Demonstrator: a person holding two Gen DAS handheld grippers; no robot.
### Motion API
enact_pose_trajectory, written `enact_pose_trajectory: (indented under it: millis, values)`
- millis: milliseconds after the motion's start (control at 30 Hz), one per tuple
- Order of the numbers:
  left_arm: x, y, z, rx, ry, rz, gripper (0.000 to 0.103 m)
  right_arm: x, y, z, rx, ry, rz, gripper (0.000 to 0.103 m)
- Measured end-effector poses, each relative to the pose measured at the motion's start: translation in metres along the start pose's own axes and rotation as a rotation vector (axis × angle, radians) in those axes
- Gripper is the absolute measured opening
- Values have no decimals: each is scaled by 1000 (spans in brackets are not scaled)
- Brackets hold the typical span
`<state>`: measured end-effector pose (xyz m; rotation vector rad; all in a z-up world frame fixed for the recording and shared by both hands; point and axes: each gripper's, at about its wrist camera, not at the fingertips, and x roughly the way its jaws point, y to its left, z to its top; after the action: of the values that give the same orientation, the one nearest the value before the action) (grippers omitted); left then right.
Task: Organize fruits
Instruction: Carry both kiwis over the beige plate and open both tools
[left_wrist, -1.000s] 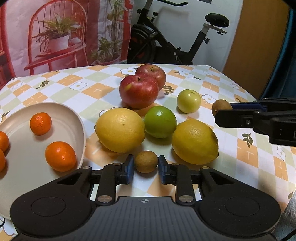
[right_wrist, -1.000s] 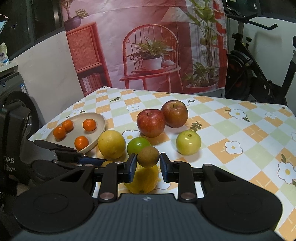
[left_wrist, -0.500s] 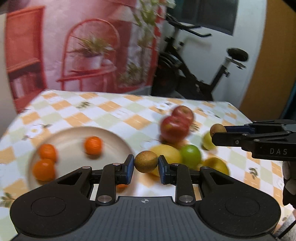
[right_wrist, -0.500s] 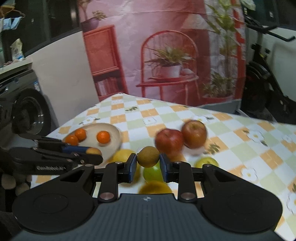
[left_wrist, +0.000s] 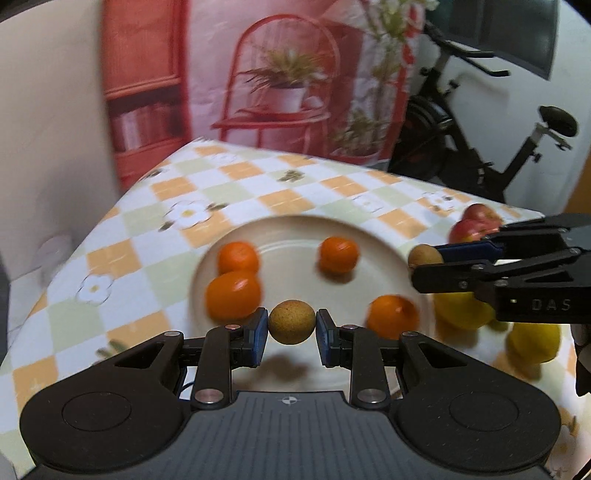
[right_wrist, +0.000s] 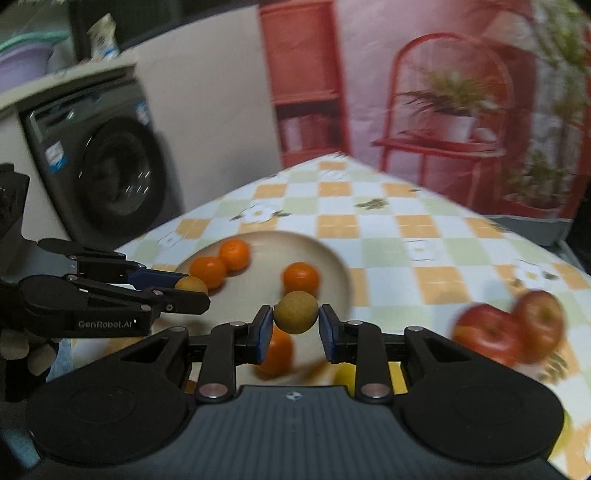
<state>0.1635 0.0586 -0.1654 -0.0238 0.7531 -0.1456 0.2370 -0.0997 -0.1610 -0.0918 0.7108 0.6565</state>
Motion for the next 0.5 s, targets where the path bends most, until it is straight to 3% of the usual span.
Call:
enact_pose_trajectory:
  millis: [200, 500]
  values:
    - [2, 10, -5, 4, 27, 55, 30, 43, 14, 12, -63, 70, 67, 29]
    - [2, 11, -12, 27, 26, 74, 30, 71, 14, 13, -63, 125, 73, 30]
